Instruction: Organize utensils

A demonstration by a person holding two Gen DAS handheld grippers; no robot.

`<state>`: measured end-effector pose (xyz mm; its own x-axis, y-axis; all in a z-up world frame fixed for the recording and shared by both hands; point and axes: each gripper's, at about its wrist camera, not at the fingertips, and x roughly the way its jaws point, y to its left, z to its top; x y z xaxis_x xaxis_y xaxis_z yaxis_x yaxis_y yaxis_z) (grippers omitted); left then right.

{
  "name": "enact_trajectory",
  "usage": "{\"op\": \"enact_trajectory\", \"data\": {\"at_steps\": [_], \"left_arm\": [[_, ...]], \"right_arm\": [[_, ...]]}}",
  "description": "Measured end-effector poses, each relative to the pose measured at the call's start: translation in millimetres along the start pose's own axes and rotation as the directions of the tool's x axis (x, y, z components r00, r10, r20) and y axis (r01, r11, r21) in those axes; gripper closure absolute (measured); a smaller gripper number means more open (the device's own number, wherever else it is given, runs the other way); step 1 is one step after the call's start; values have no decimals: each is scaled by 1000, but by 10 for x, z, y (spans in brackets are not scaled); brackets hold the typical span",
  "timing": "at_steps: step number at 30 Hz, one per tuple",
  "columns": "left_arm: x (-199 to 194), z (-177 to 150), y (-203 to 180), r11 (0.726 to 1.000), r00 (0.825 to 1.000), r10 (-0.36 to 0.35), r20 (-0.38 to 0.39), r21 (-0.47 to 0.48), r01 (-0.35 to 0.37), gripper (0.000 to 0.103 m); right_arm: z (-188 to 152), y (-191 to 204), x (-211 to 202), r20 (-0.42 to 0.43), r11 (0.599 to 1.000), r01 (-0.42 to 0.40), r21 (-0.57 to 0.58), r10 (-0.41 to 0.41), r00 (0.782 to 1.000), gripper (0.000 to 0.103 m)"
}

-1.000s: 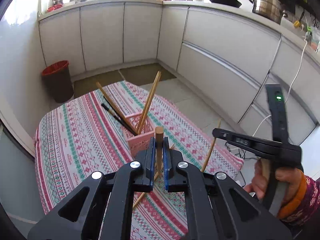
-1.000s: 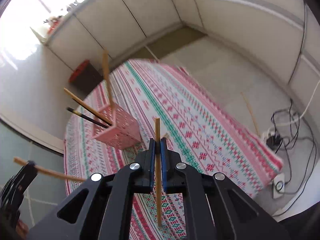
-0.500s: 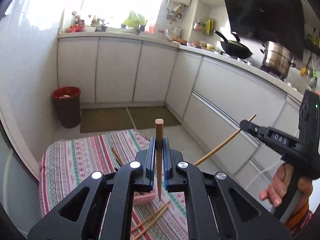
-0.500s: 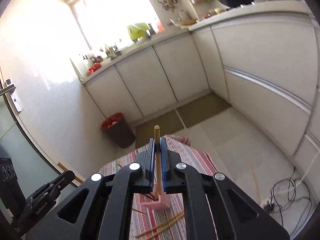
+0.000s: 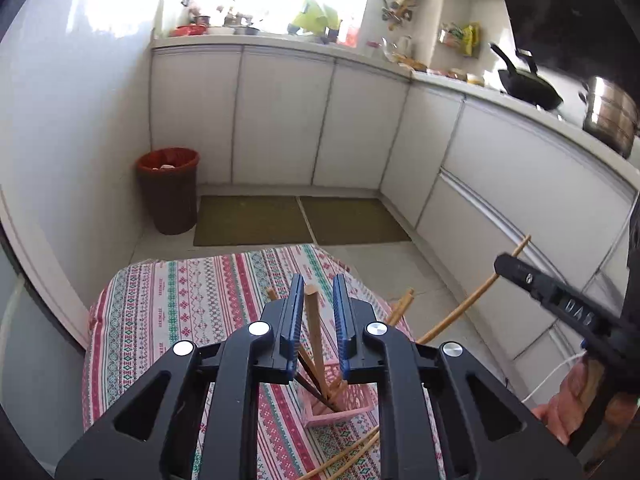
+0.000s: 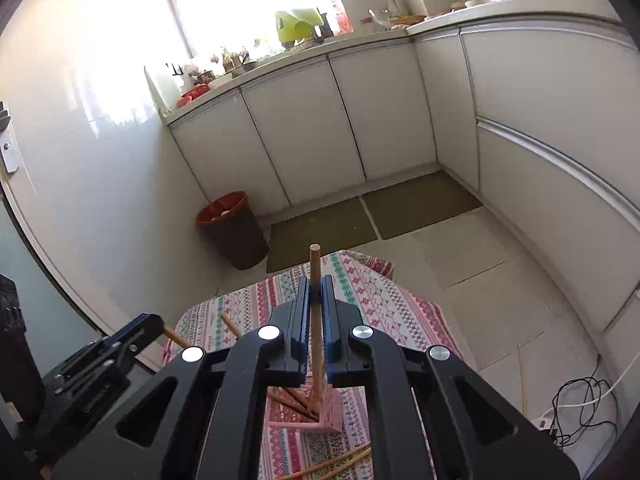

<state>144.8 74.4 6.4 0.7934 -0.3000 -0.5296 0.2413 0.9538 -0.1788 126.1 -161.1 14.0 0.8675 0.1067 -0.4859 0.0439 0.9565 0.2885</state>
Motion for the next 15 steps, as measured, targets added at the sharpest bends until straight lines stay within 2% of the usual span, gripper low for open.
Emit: {"op": "enact_trajectory", "data": {"at_steps": [3, 11, 15], "left_arm": [[-95, 53, 84, 999, 1000, 12, 26, -35, -11, 75], [-228, 89, 193, 998, 999, 19, 32, -57, -18, 75], [-254, 95, 174, 999, 999, 17, 29, -47, -16, 75]], "right_arm": [[7, 25, -15, -6, 1000, -12, 9, 12, 1000, 97], [55, 233, -232, 61, 999, -42, -24, 44, 997, 97], [15, 293, -126, 32, 998, -62, -26, 63, 998, 97]]}}
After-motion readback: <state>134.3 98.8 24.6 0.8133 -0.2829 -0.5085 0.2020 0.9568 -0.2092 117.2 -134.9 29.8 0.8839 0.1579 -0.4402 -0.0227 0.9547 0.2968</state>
